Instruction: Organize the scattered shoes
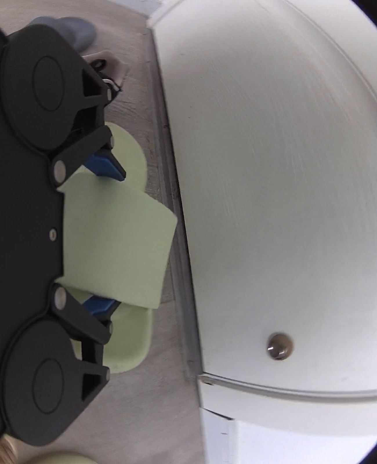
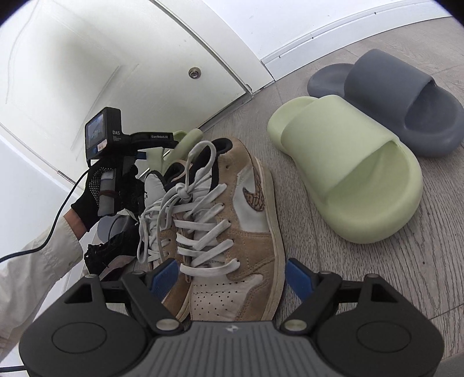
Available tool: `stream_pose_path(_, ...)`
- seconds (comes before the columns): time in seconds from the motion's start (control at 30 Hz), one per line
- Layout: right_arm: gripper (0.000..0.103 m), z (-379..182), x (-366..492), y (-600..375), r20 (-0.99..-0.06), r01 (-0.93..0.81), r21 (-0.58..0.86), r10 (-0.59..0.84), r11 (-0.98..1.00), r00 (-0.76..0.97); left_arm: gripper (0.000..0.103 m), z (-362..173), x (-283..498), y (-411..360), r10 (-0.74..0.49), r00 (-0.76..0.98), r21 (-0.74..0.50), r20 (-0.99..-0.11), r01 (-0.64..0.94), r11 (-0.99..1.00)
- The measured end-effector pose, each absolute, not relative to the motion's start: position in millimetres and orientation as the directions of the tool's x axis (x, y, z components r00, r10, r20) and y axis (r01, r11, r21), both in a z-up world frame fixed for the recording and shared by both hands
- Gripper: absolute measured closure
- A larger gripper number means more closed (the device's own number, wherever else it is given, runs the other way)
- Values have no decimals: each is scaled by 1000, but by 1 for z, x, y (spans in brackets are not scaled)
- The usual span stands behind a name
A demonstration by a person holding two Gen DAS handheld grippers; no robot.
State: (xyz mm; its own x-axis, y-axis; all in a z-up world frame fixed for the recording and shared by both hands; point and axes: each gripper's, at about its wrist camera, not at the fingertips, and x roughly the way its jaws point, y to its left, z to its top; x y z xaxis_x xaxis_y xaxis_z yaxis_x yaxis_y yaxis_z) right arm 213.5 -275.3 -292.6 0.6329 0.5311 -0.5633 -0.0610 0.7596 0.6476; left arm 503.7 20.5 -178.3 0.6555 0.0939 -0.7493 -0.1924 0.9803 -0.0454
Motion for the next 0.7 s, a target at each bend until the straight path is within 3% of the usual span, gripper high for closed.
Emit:
stream_pose_path(0.13,21,-289,210,-289,-515,-25,690,515,723,686,23,-118,467,1,32,702,-209,-712,-254,944)
stream_pose_path(0.3,21,-279,193,-321,-417,38,750,428,660,802,23,-80,386,-46,-97,687,-380,-720,-272,884)
stream_pose_path(0.57,21,-259,136,-397,-188,71,859,182,507,965,24,-59,282,-156,-32,682,-371,-730,-356,858)
stream_pose_path(0.7,21,-263,119,-425,-153,89,889,108,450,982,24,-44,259,-188,-29,665,-403,-747,-416,815)
